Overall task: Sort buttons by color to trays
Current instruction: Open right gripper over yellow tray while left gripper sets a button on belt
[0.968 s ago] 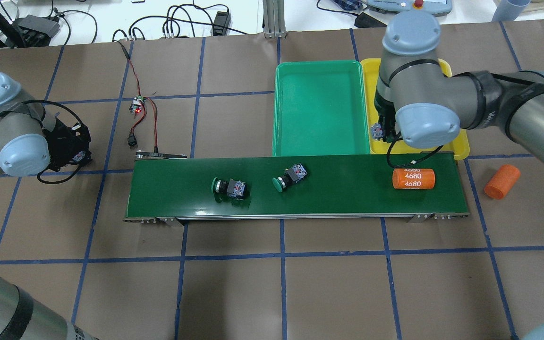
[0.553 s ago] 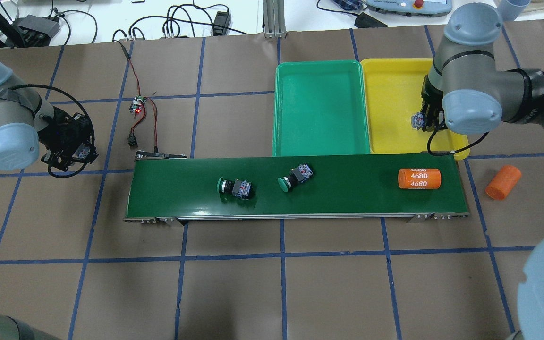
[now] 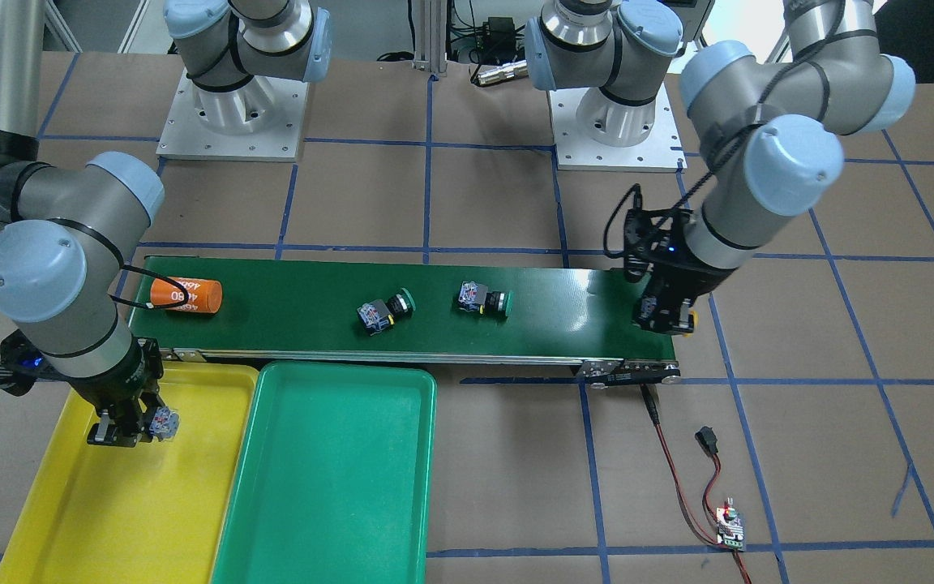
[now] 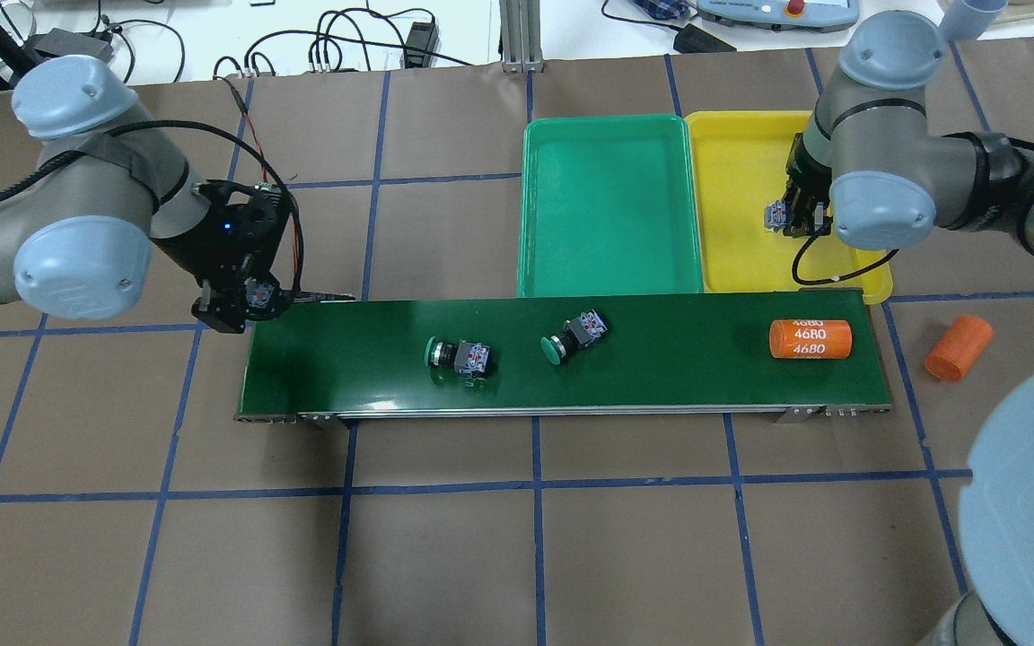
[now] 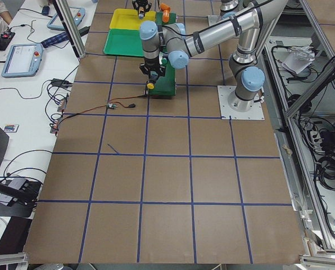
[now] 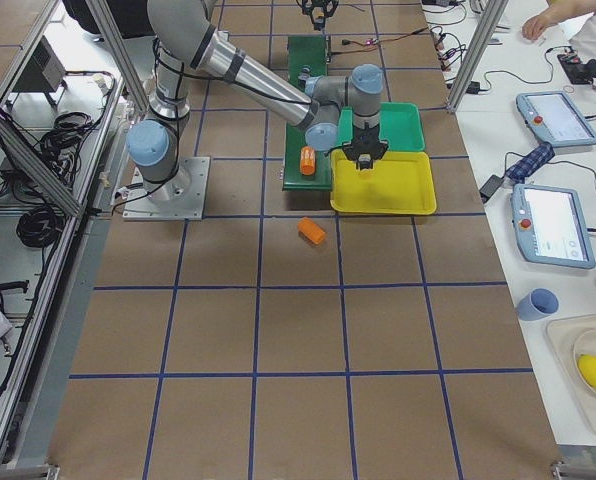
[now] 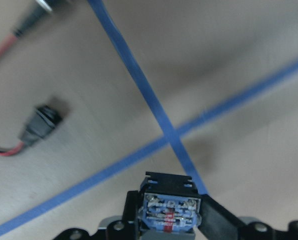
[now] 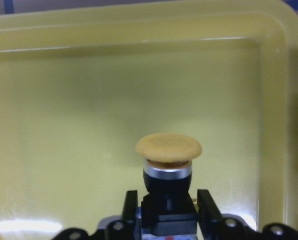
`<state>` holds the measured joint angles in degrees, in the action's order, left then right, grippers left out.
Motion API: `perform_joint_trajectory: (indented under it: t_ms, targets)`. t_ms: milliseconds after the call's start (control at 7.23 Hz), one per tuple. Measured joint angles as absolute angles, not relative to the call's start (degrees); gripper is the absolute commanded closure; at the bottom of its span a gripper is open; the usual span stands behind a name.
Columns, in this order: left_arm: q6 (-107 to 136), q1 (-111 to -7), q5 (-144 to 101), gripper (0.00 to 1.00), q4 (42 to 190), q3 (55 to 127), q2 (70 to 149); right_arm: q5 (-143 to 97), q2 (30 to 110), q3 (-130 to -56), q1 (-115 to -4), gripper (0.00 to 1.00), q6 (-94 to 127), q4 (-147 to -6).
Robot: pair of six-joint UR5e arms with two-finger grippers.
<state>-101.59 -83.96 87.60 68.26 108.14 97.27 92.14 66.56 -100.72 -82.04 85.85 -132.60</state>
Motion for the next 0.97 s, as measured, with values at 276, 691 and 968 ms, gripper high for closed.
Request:
perform_joint_trajectory:
  t_ms: [276,691,968]
  targets:
    - [-88.09,-91.33,87.39,0.54,67.32,110.06,97.63,89.15,66.28,-100.8,-82.77,0.0,85.36,-132.89]
    - [-81.34,-93.28,87.32,0.11,65.26,112.61,97.74,88.55,67.78,-101.03,-83.69,0.0,83.55,-132.53]
    - [-80.04,-93.09,87.3,0.11,66.08,110.86,96.12,88.56,71.24,-101.49,-86.62,0.0,83.85,-129.01]
